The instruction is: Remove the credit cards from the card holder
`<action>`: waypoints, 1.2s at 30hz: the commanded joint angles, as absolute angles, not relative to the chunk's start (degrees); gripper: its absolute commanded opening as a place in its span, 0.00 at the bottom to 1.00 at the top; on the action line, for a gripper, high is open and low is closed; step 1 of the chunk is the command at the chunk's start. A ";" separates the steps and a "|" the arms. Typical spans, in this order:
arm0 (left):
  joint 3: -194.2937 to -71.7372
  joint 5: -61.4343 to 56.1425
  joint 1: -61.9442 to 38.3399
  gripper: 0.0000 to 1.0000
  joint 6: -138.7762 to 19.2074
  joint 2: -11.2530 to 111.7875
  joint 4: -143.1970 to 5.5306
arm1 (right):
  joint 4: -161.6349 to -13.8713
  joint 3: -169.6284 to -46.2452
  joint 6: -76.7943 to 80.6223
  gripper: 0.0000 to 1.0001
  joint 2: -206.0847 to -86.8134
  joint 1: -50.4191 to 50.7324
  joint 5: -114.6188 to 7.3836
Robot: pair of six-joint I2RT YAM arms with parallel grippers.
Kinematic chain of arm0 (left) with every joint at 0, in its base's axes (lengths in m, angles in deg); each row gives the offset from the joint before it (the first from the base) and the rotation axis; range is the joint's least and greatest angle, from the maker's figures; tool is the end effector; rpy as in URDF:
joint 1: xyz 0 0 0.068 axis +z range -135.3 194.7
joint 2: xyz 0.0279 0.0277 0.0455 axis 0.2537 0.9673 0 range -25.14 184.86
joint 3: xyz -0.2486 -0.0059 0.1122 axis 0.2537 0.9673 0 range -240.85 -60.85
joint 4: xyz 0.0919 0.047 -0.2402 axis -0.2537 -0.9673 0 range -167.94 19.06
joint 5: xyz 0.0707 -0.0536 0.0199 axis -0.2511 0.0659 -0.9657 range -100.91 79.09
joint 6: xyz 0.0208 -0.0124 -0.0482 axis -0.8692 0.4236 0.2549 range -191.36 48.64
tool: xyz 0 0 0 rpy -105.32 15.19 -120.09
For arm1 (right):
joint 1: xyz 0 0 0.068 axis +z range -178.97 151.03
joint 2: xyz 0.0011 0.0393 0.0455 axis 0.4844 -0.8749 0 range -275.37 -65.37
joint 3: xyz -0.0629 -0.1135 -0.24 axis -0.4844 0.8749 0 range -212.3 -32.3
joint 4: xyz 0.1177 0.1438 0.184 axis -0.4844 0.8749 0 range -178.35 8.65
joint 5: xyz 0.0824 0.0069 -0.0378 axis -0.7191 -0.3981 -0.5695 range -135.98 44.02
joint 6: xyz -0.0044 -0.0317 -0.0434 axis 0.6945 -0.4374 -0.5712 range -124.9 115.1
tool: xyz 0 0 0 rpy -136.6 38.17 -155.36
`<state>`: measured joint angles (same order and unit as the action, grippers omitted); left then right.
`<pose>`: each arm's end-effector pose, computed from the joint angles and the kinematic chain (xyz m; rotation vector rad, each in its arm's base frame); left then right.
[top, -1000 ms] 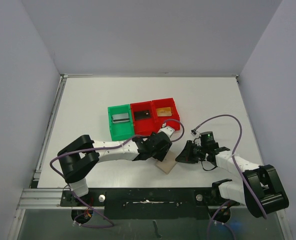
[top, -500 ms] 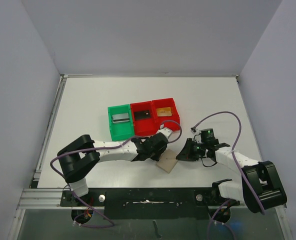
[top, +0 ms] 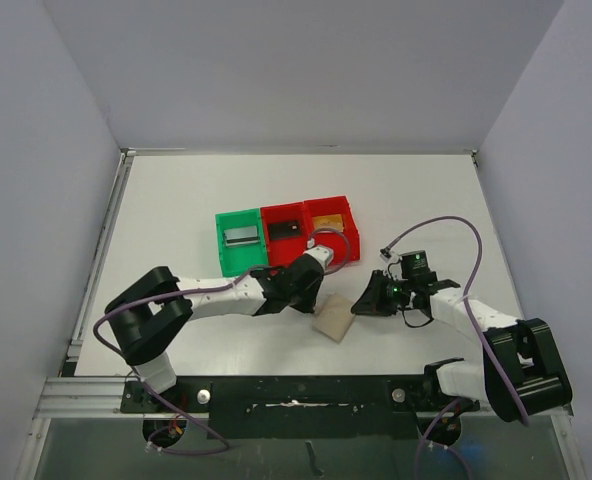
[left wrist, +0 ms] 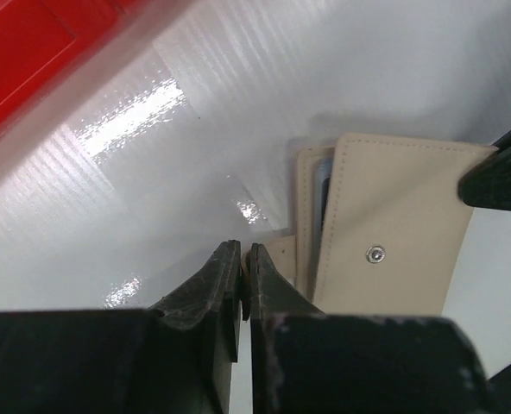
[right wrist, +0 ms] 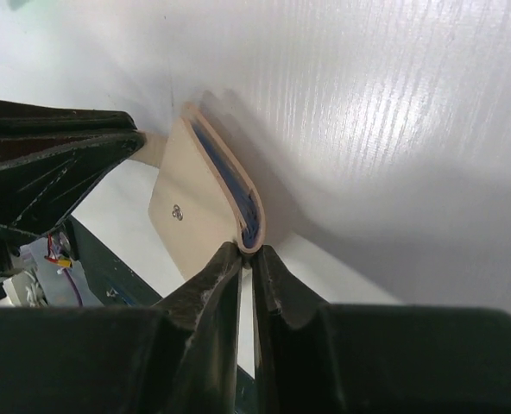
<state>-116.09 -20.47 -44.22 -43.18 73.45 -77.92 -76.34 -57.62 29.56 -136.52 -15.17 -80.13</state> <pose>0.1849 -0.2954 0.1660 0.5872 2.4204 -0.4678 0.1929 0.0679 0.1417 0.2467 2.6735 1.0650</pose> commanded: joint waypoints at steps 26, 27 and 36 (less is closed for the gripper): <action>-109.42 -7.01 -42.36 0.00 -25.17 53.04 -70.60 | -82.42 -63.36 46.02 0.65 -138.89 -7.70 -73.06; -108.50 -7.28 -42.99 0.00 -24.42 52.51 -69.18 | -81.37 -63.66 45.67 0.66 -138.61 -7.68 -71.68; -102.27 -7.97 -43.42 0.00 -20.74 46.88 -61.35 | -73.12 -65.17 44.25 0.68 -133.74 -9.00 -63.51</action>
<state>-101.58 -8.03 -43.54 -22.18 49.67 -67.67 -75.29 -63.20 44.70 -137.07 -8.06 -67.30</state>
